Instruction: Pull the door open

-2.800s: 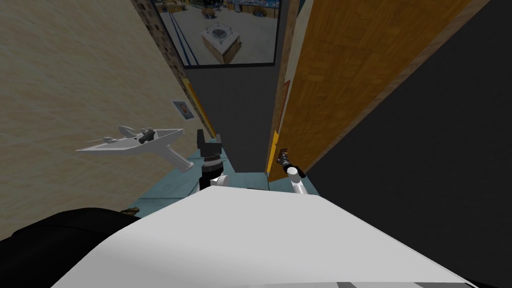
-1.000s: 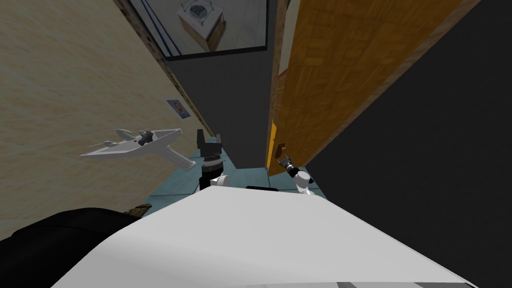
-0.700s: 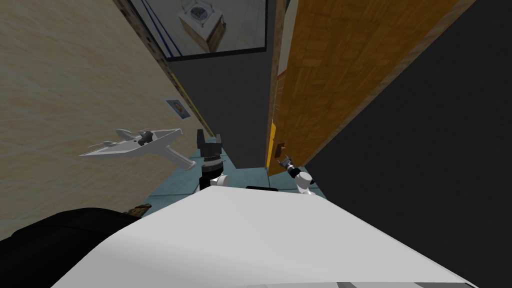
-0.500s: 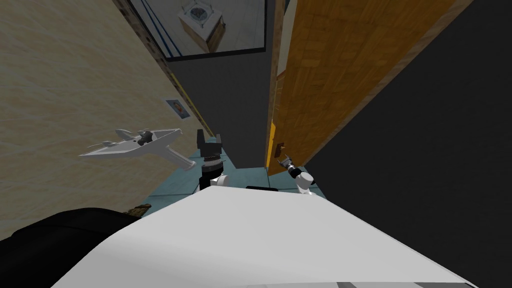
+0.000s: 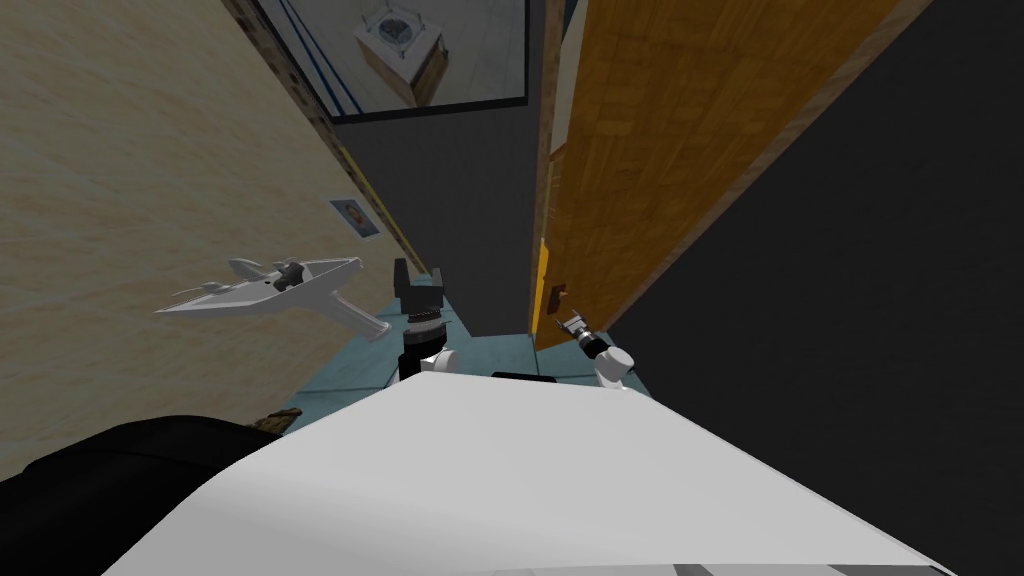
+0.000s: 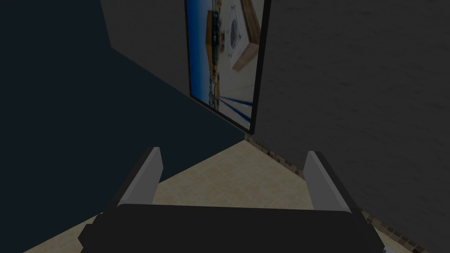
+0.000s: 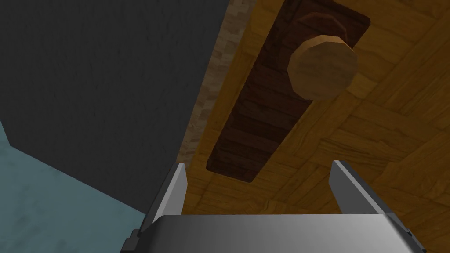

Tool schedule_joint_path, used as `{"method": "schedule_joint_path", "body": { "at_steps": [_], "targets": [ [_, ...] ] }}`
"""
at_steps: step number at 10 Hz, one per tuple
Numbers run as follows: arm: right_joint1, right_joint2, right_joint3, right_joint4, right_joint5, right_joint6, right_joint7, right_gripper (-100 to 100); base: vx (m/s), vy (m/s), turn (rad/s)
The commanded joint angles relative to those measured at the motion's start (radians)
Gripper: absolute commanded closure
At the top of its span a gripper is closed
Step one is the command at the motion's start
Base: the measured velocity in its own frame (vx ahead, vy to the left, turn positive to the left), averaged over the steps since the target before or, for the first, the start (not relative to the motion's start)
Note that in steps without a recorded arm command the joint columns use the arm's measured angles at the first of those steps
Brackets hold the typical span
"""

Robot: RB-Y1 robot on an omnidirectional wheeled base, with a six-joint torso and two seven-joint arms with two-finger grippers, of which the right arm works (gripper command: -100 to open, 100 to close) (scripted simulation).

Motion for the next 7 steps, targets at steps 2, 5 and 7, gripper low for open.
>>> {"method": "schedule_joint_path", "body": {
  "at_steps": [2, 5, 7],
  "targets": [
    [0.013, -0.011, -0.001, -0.007, -0.071, 0.031, -0.017, -100, -0.017, -0.016, -0.011],
    [0.021, -0.019, -0.001, -0.011, -0.129, 0.049, -0.028, -100, -0.013, -0.018, -0.010],
    [0.028, -0.026, -0.002, -0.014, -0.175, 0.068, -0.038, -100, -0.013, -0.016, -0.010]
  ]
}}
